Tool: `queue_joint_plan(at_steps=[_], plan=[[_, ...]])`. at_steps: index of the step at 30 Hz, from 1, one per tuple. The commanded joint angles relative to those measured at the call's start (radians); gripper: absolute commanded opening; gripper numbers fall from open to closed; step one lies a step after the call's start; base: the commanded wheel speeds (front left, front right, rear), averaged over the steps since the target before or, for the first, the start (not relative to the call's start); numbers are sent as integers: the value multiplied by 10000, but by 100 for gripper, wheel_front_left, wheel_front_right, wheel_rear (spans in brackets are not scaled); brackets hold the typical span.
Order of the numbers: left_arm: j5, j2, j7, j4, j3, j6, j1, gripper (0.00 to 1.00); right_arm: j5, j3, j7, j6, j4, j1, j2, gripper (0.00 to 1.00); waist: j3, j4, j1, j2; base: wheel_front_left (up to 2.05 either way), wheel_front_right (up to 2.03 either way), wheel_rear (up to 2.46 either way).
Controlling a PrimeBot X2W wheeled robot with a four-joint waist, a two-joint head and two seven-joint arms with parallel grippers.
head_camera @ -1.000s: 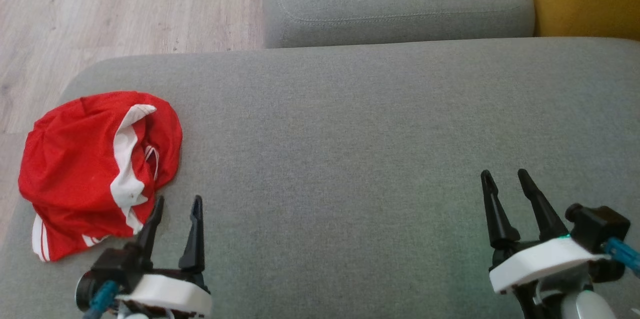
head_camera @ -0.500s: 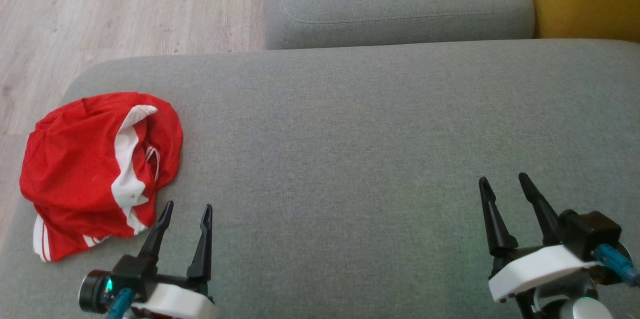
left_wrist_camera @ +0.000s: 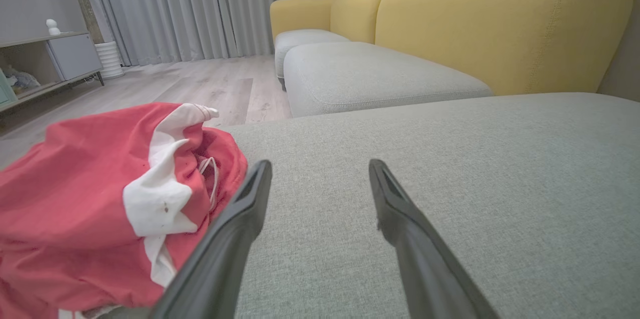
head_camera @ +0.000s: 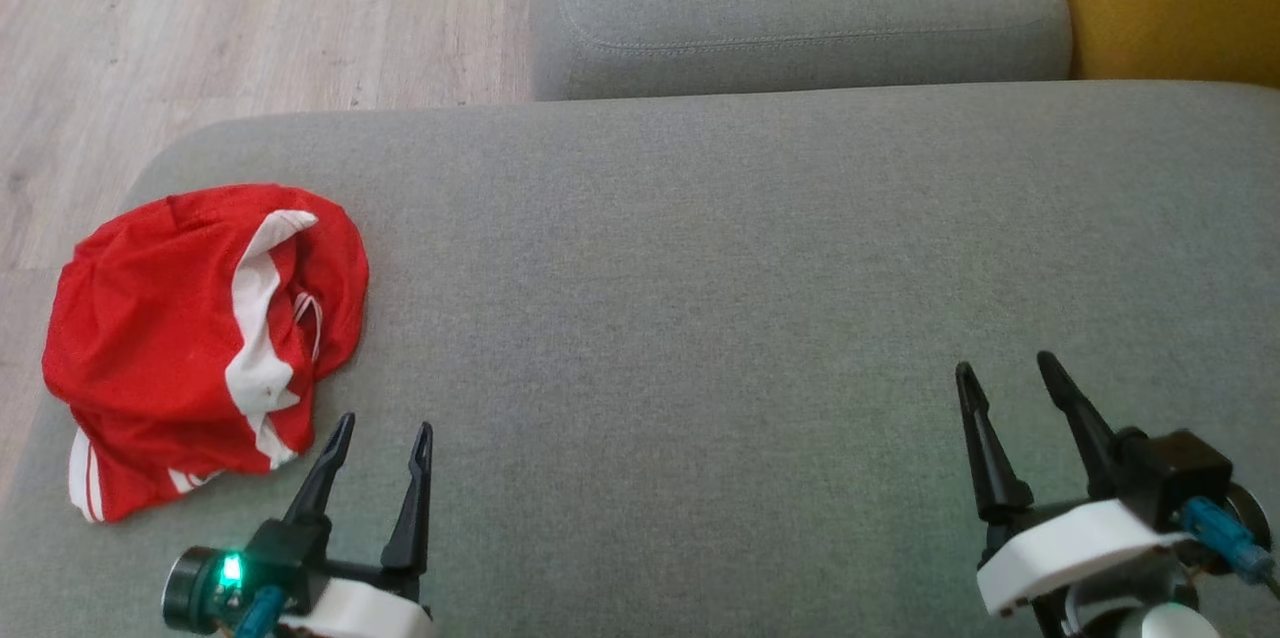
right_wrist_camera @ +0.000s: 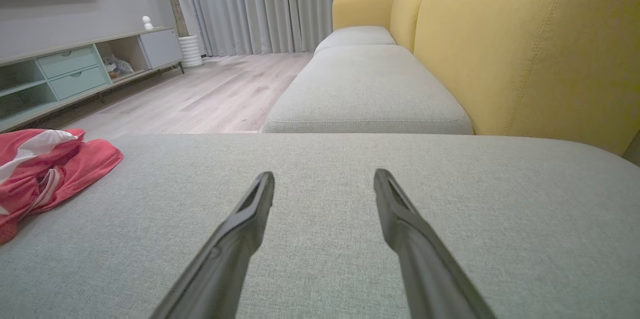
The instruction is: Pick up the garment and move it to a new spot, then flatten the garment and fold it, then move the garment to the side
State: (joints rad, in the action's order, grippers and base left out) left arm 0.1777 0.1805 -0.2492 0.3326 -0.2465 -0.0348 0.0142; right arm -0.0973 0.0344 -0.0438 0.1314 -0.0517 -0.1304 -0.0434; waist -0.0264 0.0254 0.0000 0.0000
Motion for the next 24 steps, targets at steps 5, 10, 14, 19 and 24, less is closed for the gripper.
queue_joint_plan(at_steps=[5,10,14,19,24], plan=[[265,158,-76,-191,420,84,520,100,-102,229,141,-7,-289,253,-68,100,-21,1,0,0,0,0,0],[329,181,-57,-151,422,140,540,100,-132,225,164,-7,-252,270,-68,100,-35,14,0,0,0,0,0],[412,154,-34,-132,464,238,581,100,-131,202,180,-7,-261,239,-68,100,-18,178,0,0,0,0,0],[552,134,-40,-140,621,408,665,100,-156,321,171,-7,-359,206,-68,100,-7,822,0,0,0,0,0],[708,163,-63,-172,856,565,748,100,-192,457,130,-7,-459,212,-68,100,5,1847,0,0,0,0,0]])
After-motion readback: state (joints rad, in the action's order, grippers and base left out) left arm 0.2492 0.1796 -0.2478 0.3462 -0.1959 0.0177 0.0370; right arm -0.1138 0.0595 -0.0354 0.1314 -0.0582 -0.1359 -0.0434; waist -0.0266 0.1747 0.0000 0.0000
